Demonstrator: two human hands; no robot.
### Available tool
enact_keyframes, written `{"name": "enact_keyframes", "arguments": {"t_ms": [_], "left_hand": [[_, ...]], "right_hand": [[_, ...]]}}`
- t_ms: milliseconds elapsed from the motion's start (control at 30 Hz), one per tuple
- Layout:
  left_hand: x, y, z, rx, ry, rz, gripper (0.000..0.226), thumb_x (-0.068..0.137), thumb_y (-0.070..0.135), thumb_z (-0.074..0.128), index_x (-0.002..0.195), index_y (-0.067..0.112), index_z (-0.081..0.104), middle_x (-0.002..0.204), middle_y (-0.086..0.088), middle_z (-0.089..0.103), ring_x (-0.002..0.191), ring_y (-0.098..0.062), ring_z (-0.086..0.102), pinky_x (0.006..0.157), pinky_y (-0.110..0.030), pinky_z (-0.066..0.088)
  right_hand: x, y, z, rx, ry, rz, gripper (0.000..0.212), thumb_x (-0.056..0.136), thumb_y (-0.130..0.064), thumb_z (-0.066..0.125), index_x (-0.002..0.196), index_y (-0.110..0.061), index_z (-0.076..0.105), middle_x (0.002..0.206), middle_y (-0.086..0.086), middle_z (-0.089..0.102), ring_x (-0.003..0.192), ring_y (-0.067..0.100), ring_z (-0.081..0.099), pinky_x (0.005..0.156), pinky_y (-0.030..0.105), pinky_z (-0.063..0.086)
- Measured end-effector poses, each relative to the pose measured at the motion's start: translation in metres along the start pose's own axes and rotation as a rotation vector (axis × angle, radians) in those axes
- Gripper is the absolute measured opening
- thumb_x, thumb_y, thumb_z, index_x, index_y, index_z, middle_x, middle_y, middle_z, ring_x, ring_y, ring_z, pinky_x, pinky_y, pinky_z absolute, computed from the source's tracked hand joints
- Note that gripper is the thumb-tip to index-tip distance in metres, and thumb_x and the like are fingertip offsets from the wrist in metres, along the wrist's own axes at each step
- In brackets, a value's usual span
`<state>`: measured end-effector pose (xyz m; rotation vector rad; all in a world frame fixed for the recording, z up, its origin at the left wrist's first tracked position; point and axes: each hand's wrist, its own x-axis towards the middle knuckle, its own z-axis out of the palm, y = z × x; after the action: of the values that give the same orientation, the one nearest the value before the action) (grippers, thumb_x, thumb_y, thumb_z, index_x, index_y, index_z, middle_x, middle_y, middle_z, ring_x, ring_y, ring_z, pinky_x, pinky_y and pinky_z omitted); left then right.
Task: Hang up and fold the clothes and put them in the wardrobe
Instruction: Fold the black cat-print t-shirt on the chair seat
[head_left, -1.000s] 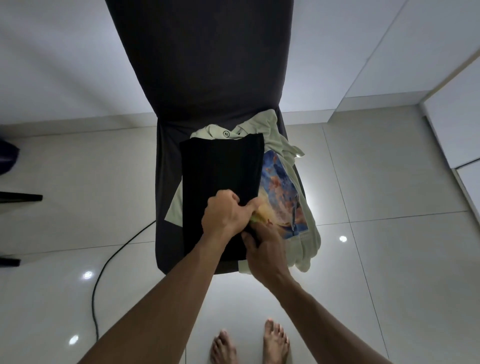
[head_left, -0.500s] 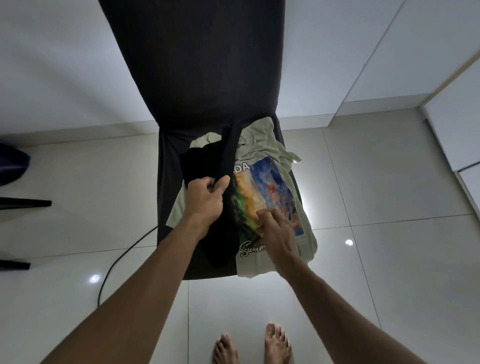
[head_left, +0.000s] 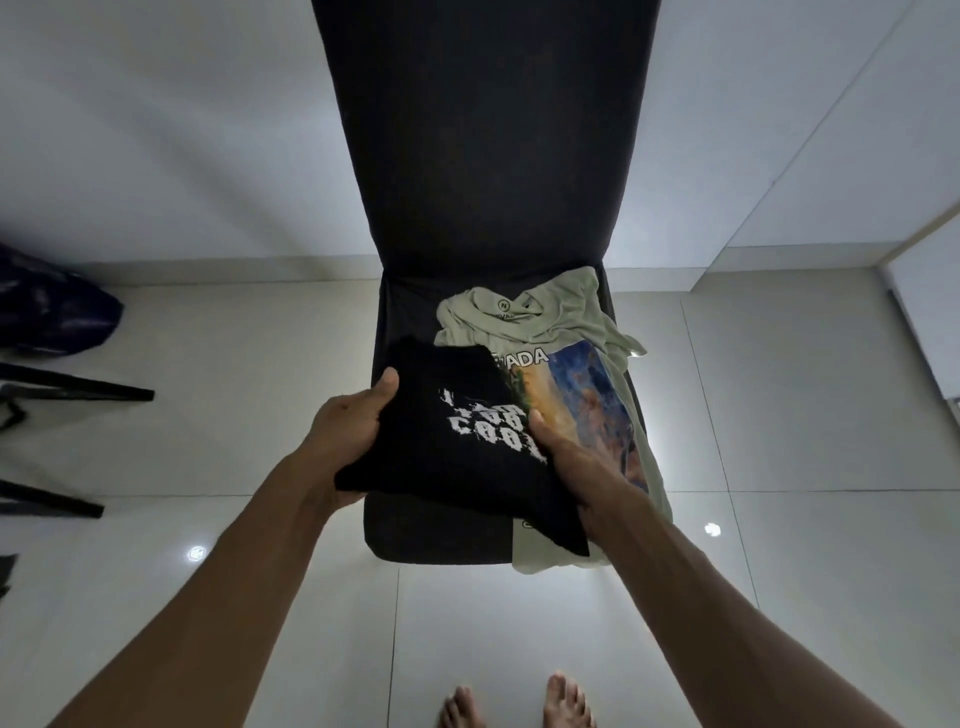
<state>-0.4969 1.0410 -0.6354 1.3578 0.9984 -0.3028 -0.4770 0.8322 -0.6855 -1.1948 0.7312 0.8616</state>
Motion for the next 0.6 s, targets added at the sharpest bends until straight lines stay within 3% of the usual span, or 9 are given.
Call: {"name": "enact_keyframes", "arguments": {"t_ms": [67, 167, 300, 400, 467, 500, 600], "left_hand": [[0.005, 0.004, -0.009, 0.108, 0.019, -0.007, 0.037, 0.094, 0.04, 0.064, 0.094, 0.003, 0.064, 0.08, -0.01, 0.065, 0.062, -0.021, 0.063, 0.037, -0.019, 0.046], [0.015, 0.02, -0.014, 0.156, 0.004, -0.014, 0.04, 0.095, 0.036, 0.065, 0.104, -0.002, 0.061, 0.08, -0.012, 0.062, 0.059, -0.022, 0.062, 0.037, -0.02, 0.045], [0.029, 0.055, 0.001, -0.011, 0.0, 0.061, 0.028, 0.096, 0.027, 0.066, 0.095, 0.0, 0.059, 0.073, -0.009, 0.059, 0.044, -0.015, 0.062, 0.04, -0.019, 0.047], [0.042, 0.079, 0.016, -0.115, -0.016, 0.161, 0.029, 0.095, 0.028, 0.066, 0.105, 0.001, 0.064, 0.088, -0.01, 0.067, 0.071, -0.021, 0.07, 0.06, -0.028, 0.059], [0.055, 0.084, 0.022, -0.11, -0.008, 0.229, 0.033, 0.094, 0.032, 0.067, 0.11, 0.003, 0.067, 0.097, -0.01, 0.07, 0.088, -0.026, 0.071, 0.084, -0.038, 0.06], [0.062, 0.082, 0.025, -0.08, 0.004, 0.262, 0.033, 0.094, 0.035, 0.066, 0.109, 0.005, 0.069, 0.1, -0.009, 0.071, 0.093, -0.027, 0.07, 0.088, -0.04, 0.058], [0.08, 0.061, 0.037, 0.137, 0.078, 0.36, 0.035, 0.099, 0.039, 0.057, 0.109, 0.008, 0.069, 0.105, -0.009, 0.07, 0.096, -0.025, 0.067, 0.082, -0.031, 0.053]], "right_hand": [[-0.005, -0.019, 0.005, -0.09, 0.088, -0.1, 0.03, 0.084, -0.037, 0.08, 0.097, -0.017, 0.062, 0.085, 0.016, 0.074, 0.065, 0.028, 0.074, 0.055, 0.036, 0.061], [-0.013, -0.055, 0.017, -0.161, 0.08, -0.219, 0.027, 0.087, -0.032, 0.078, 0.086, -0.007, 0.069, 0.08, 0.015, 0.075, 0.059, 0.023, 0.074, 0.049, 0.03, 0.058], [-0.015, -0.103, 0.03, -0.226, 0.088, -0.384, 0.026, 0.091, -0.03, 0.075, 0.09, -0.005, 0.07, 0.062, 0.004, 0.071, 0.046, 0.012, 0.067, 0.041, 0.02, 0.05], [-0.007, -0.129, 0.03, -0.243, 0.108, -0.492, 0.032, 0.087, -0.034, 0.078, 0.104, -0.008, 0.073, 0.089, 0.007, 0.077, 0.07, 0.018, 0.075, 0.059, 0.028, 0.061], [-0.003, -0.136, 0.027, -0.222, 0.079, -0.527, 0.025, 0.089, -0.03, 0.076, 0.103, -0.009, 0.073, 0.09, 0.009, 0.078, 0.071, 0.02, 0.076, 0.056, 0.029, 0.06], [0.001, -0.136, 0.023, -0.229, 0.079, -0.541, 0.023, 0.09, -0.03, 0.075, 0.103, -0.011, 0.073, 0.09, 0.009, 0.077, 0.071, 0.02, 0.076, 0.056, 0.028, 0.059], [0.016, -0.127, 0.007, -0.317, 0.131, -0.584, 0.023, 0.091, -0.034, 0.073, 0.108, -0.018, 0.071, 0.097, 0.004, 0.076, 0.077, 0.016, 0.075, 0.059, 0.025, 0.06]]}}
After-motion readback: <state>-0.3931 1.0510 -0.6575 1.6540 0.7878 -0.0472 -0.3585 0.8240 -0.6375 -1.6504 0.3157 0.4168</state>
